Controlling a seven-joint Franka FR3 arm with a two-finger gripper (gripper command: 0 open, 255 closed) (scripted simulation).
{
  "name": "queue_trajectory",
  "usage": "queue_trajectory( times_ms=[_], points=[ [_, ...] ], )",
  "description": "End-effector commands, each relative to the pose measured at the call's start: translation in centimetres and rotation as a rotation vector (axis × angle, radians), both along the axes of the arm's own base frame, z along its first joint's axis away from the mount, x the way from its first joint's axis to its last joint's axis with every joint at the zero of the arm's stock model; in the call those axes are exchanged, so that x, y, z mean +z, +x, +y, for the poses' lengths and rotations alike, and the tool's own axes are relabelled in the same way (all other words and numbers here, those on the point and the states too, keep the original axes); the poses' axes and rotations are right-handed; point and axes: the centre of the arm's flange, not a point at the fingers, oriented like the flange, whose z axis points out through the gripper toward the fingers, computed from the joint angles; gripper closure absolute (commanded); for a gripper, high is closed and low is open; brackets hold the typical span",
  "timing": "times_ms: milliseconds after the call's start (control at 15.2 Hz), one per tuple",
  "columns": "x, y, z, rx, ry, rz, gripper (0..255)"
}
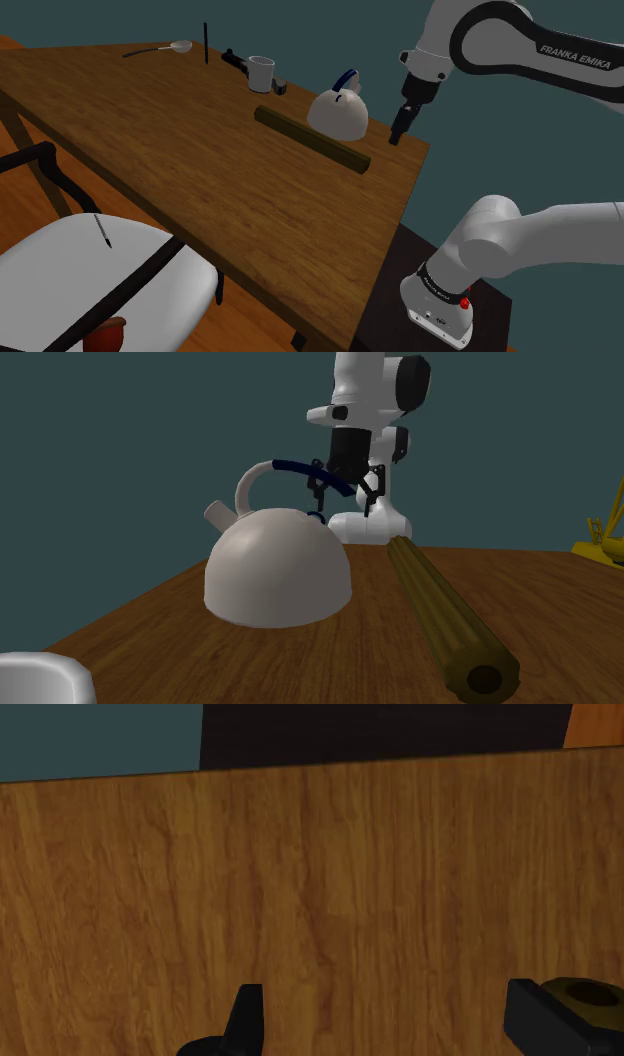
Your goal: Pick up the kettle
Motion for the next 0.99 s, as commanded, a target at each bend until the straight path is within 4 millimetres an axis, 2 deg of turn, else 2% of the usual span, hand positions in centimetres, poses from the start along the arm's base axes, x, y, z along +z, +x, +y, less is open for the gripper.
queue_trajectory(
  times_ms=[0, 198, 462, 726, 924],
  points=[
    [0.0, 0.0, 0.0, 0.0, 0.0, 0.0, 0],
    [1.4, 1.7, -3.0, 0.213, -0.016, 0.03, 0],
    [3.2, 5.0, -6.3, 0.498, -0.038, 0.071, 0],
    [5.0, 9.1, -8.5, 0.782, -0.06, 0.112, 0],
    [6.2, 12.6, -9.3, 0.996, -0.076, 0.142, 0]
  ],
)
